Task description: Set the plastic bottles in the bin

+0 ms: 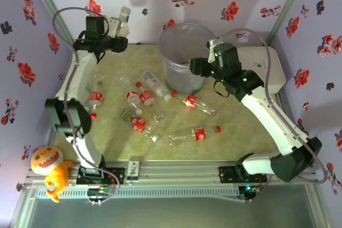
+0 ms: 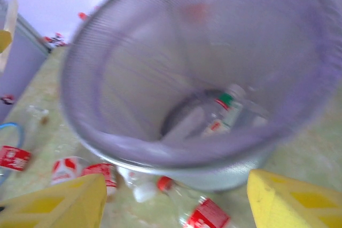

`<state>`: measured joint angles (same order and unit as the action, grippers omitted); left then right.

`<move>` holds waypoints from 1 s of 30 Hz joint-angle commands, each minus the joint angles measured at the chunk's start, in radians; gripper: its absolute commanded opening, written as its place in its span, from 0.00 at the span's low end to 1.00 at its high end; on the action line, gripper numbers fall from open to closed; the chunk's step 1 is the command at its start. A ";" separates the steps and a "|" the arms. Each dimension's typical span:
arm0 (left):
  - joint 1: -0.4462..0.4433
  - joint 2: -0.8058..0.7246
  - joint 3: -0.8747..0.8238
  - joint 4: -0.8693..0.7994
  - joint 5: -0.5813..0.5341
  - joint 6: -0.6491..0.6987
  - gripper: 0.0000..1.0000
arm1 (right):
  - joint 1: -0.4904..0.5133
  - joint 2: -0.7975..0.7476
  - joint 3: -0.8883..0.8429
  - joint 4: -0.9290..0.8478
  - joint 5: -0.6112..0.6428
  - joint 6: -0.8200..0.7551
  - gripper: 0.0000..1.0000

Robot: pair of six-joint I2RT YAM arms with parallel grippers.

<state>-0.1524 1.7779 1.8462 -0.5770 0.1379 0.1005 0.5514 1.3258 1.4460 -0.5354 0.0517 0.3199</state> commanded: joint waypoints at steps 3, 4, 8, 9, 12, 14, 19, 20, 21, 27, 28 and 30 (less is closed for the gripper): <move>-0.154 -0.150 -0.069 0.091 0.011 -0.105 0.48 | 0.027 0.091 0.093 0.127 -0.082 0.113 0.73; -0.179 -0.165 -0.079 0.091 0.014 -0.119 0.48 | 0.031 0.107 0.102 0.160 -0.104 0.140 0.74; -0.255 -0.240 -0.157 0.158 0.048 -0.184 0.48 | 0.038 0.161 0.124 0.339 -0.219 0.258 0.79; -0.266 -0.259 -0.184 0.183 0.065 -0.200 0.48 | 0.038 0.173 0.132 0.380 -0.248 0.280 0.79; -0.291 -0.289 -0.210 0.198 0.104 -0.218 0.48 | 0.039 0.209 0.173 0.438 -0.297 0.317 0.80; -0.308 -0.292 -0.216 0.195 0.117 -0.218 0.48 | 0.039 0.226 0.193 0.455 -0.312 0.330 0.82; -0.340 -0.270 -0.202 0.176 0.132 -0.214 0.48 | 0.039 0.278 0.230 0.472 -0.338 0.357 0.85; -0.344 -0.270 -0.203 0.184 0.145 -0.218 0.48 | 0.039 0.289 0.236 0.473 -0.340 0.361 0.84; -0.351 -0.268 -0.204 0.194 0.153 -0.222 0.48 | 0.039 0.300 0.242 0.476 -0.344 0.365 0.85; -0.383 -0.232 -0.172 0.193 0.158 -0.218 0.48 | 0.039 0.352 0.256 0.502 -0.384 0.404 0.85; -0.386 -0.232 -0.175 0.199 0.163 -0.220 0.48 | 0.038 0.356 0.256 0.499 -0.382 0.404 0.85; -0.398 -0.229 -0.174 0.202 0.165 -0.216 0.48 | 0.037 0.365 0.253 0.503 -0.386 0.411 0.84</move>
<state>-0.5301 1.5436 1.6386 -0.4267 0.2676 -0.1074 0.5838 1.6684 1.6772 -0.0521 -0.3145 0.7036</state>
